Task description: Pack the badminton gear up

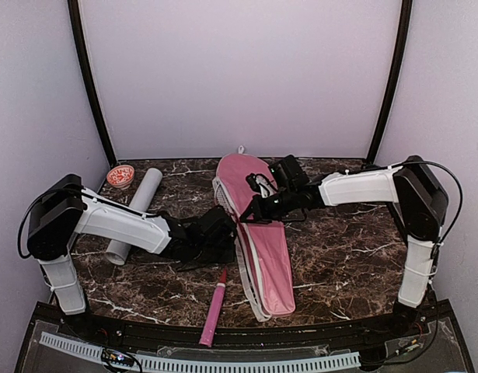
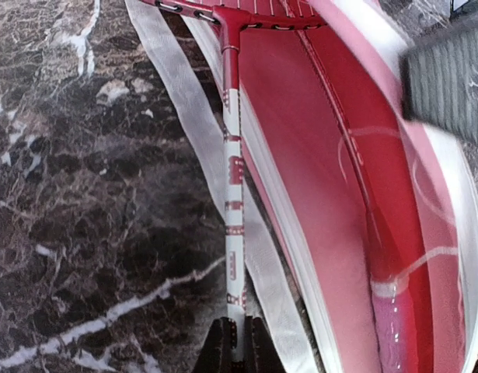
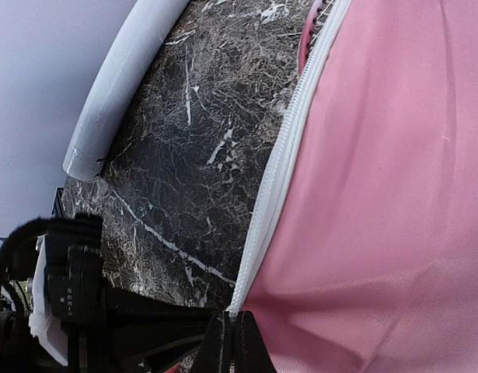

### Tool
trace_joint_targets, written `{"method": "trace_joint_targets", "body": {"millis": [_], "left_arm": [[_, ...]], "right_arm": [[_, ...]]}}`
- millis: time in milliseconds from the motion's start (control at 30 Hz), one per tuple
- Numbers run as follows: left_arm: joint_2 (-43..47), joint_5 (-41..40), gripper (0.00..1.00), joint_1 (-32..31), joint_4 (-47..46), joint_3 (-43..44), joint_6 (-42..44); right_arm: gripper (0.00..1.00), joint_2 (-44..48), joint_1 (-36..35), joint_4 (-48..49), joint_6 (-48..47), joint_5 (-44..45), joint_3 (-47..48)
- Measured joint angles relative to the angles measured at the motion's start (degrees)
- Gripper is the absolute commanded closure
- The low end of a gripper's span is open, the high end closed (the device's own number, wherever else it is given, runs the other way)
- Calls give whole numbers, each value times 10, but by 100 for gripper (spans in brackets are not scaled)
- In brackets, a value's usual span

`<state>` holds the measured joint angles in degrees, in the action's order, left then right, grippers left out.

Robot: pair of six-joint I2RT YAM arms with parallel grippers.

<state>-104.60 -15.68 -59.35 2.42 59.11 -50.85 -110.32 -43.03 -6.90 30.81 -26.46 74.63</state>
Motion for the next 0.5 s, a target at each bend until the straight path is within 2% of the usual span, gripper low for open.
{"method": "trace_joint_targets", "body": {"millis": [267, 467, 500], "left_arm": [[-34, 33, 99, 44, -104, 0, 33], [-61, 57, 77, 57, -164, 0, 73], [-61, 61, 68, 58, -172, 0, 81]], "right_arm": [[100, 12, -4, 13, 22, -9, -18], [100, 12, -4, 13, 28, -14, -18], [100, 12, -4, 13, 28, -14, -18]]}}
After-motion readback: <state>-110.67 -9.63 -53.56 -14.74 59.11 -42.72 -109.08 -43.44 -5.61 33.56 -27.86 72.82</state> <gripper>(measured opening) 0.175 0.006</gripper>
